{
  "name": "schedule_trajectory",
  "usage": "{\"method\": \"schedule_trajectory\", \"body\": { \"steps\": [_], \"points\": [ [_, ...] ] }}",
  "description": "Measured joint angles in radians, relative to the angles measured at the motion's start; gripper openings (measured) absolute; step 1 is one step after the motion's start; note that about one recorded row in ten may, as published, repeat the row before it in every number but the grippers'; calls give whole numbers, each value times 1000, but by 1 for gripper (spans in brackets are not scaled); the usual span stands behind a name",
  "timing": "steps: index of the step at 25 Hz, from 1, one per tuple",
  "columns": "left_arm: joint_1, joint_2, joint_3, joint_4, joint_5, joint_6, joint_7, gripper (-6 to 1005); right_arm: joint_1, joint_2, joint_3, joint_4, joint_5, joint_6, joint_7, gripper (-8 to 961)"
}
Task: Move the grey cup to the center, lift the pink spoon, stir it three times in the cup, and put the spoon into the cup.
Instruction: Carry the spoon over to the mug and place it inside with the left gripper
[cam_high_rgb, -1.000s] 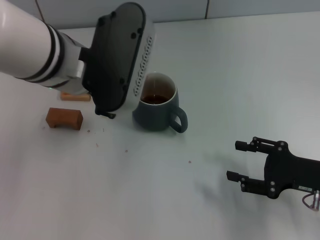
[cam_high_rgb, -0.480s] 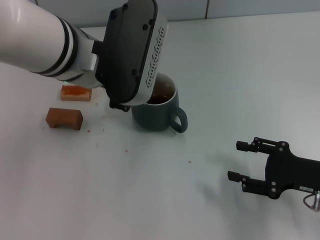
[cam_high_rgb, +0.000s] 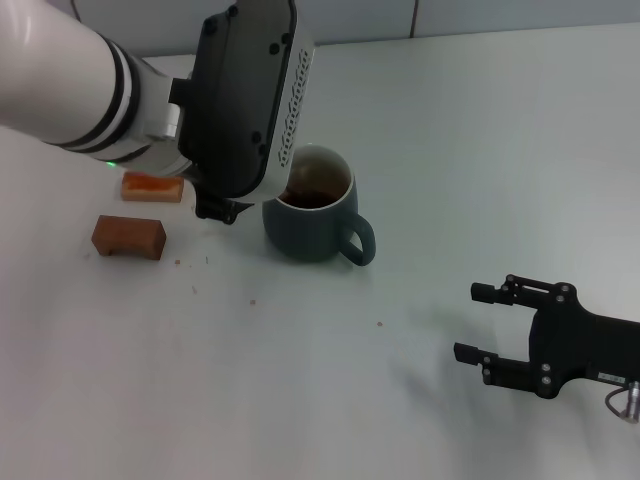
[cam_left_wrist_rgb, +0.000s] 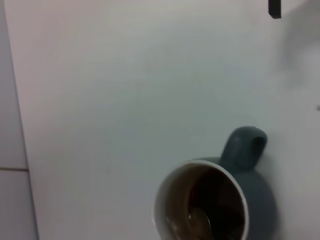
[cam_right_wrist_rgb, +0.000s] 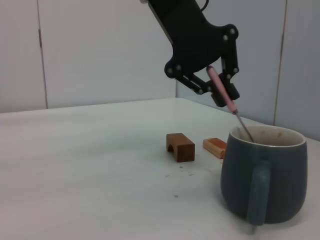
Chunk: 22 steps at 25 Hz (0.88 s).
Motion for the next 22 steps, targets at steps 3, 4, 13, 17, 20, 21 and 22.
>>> {"method": "schedule_trajectory", "body": {
  "steps": [3,4,13,17,20,21,22],
  "points": [
    [2,1,3,13,1,24,-9,229,0,0,-1,0,0,0,0,710],
    [4,1,4,23,2,36,-11,230,0,0,-2,0,0,0,0,710],
    [5,0,40,45,-20,44,-24,235,-4,0,-3,0,0,0,0,710],
    [0,-1,54,32,-27,15,-25,238,-6,0,-2,0,0,-2,0,710],
    [0,-1,60,19,-27,-19,-25,240,-7,1,-1,0,0,-3,0,710],
    [0,-1,60,15,-27,-28,-25,240,-7,1,-1,0,0,-3,0,710],
    [0,-1,60,11,-24,-38,-27,241,-7,1,-1,0,0,-3,0,710]
  ]
}}
